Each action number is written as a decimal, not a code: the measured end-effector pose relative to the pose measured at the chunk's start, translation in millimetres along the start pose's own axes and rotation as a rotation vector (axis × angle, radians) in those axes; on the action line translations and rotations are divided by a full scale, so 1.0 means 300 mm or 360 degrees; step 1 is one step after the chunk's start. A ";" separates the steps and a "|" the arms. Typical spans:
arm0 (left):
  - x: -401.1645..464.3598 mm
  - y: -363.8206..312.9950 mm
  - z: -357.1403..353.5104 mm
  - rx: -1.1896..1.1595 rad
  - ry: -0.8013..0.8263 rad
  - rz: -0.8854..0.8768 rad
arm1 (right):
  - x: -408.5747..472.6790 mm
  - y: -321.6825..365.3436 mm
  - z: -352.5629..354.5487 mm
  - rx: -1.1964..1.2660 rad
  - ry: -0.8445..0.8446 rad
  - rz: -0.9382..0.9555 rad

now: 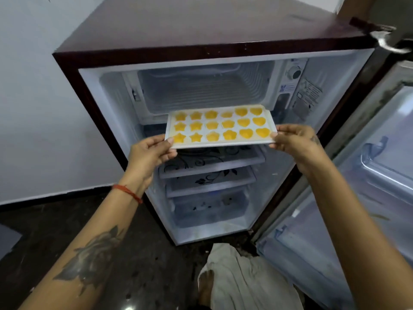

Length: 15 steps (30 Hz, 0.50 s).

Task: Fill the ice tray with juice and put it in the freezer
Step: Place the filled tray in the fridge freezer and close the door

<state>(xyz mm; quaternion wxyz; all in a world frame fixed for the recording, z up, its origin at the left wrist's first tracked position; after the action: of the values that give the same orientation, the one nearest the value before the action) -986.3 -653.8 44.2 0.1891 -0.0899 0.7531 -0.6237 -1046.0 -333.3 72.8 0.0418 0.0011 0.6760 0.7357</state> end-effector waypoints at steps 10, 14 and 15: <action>0.246 -0.070 -0.056 -0.0171 -0.0037 0.0004 | 0.309 0.087 -0.128 0.0148 -0.0031 -0.0040; 0.319 -0.047 -0.080 -0.0143 -0.0135 0.0025 | 0.418 0.067 -0.167 0.0176 -0.0009 -0.0094; 0.332 -0.045 -0.088 -0.0139 -0.0162 0.0028 | 0.445 0.057 -0.174 0.0177 -0.0003 -0.0105</action>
<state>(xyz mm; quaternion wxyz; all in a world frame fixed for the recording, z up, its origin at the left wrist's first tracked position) -1089.1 -669.5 44.1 0.2285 -0.1232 0.7698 -0.5832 -1183.0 -378.1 77.8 0.0666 -0.0183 0.7155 0.6952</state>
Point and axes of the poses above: each hand's wrist, its own x-axis towards the middle knuckle, its own z-axis out of the back of the hand, y = z × x, the point moved 6 cm from there along x, towards the middle knuckle, and after that the axes turned 1 degree about -y, right-handed, at the moved point
